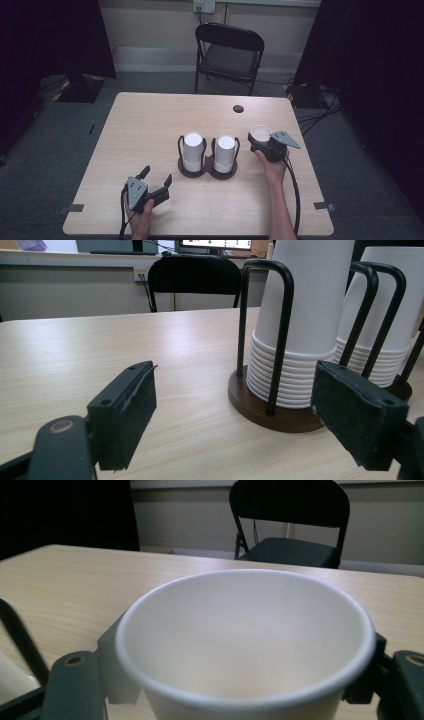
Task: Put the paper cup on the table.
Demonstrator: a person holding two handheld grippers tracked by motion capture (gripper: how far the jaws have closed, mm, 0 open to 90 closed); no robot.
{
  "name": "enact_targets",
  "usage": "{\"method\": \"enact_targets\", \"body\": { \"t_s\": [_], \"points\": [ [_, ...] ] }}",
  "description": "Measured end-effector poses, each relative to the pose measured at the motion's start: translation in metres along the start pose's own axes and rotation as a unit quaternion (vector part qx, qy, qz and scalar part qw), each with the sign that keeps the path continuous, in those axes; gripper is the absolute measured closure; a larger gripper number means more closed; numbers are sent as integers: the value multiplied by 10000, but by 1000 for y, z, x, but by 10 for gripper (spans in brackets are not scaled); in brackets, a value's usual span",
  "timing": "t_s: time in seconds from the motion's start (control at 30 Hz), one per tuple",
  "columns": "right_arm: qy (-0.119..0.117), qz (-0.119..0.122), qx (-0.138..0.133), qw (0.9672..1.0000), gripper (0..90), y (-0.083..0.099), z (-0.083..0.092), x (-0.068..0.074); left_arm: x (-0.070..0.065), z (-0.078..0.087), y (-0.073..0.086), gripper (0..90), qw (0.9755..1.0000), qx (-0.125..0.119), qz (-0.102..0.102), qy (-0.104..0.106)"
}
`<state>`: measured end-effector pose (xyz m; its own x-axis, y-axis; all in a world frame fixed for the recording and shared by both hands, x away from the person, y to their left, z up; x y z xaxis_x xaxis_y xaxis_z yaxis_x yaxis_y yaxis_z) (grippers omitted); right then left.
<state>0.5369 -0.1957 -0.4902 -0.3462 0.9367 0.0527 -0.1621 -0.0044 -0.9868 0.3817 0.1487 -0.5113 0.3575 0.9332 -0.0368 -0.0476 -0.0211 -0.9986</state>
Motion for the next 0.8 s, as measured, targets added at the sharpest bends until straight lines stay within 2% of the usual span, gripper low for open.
{"method": "enact_targets", "body": {
  "t_s": [0.1, 0.3, 0.53, 0.8],
  "points": [
    [75, 13, 171, 9998, 241, 9, -4, -3, -1, 0, 0, 183, 10000, -5, -62, 22],
    [64, -126, 282, 9995, 235, 22, -7, -5, 0, 1, 0, 183, 10000, -37, -11, -17],
    [60, -111, 201, 9997, 231, 27, 3, -4, -1, 1, 0, 183, 10000, -39, -46, -2],
    [98, -94, 448, 9989, 211, 31, 8, -5, -1, 0, -1, 185, 9999, -46, -69, -66]
  ]
}}
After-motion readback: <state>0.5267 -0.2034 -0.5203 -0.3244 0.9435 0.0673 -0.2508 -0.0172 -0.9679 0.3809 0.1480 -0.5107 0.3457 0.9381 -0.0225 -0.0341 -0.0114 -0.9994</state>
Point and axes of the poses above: each handheld gripper's, and its own axes: z roughly backward along the jaws, y roughly out of its underside, x roughly to its left, the point moved 9 cm from there along -z, roughly forward along the jaws, and after that the axes turned 6 degrees about -x, right-handed, at the moved point
